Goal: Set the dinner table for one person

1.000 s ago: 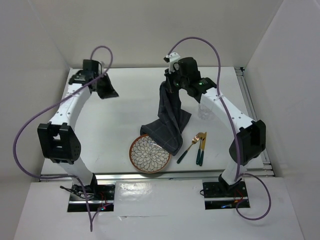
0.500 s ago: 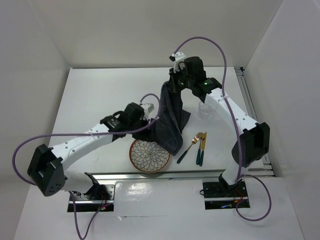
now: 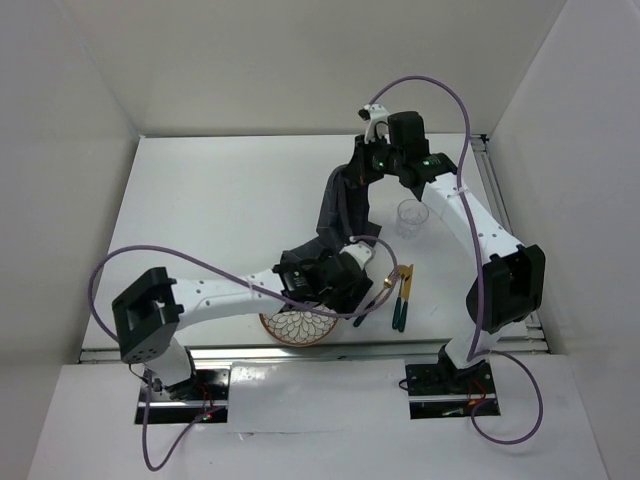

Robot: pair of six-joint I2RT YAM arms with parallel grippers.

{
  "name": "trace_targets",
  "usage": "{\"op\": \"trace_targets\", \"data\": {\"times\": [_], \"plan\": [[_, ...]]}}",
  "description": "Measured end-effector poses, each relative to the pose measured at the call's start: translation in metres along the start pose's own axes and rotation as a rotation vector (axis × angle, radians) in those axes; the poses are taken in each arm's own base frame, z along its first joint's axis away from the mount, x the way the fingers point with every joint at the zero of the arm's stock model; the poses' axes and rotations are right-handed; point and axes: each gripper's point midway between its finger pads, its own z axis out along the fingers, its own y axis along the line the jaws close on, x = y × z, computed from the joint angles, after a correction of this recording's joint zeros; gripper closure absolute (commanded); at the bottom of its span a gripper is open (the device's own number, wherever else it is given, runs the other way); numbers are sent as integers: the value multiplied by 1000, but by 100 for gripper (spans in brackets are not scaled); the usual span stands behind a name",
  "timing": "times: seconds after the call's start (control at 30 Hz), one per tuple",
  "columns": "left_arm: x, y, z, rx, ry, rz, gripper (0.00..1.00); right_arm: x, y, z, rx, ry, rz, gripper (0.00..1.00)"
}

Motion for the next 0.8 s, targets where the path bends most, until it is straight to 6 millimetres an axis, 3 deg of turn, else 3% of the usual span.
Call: {"op": "trace_targets", "data": {"times": [0.2,0.6,0.8], "plan": [[-14,-15,19,-73,-38,134,6,2,0,-1,-7,10,10,100],[0,-17,41,-128,6,339,6,4,-1,-3,-18,15,22,100],[12,-15,56,-158,46,394,11,3,-3,-3,-17,14,24,100]]}}
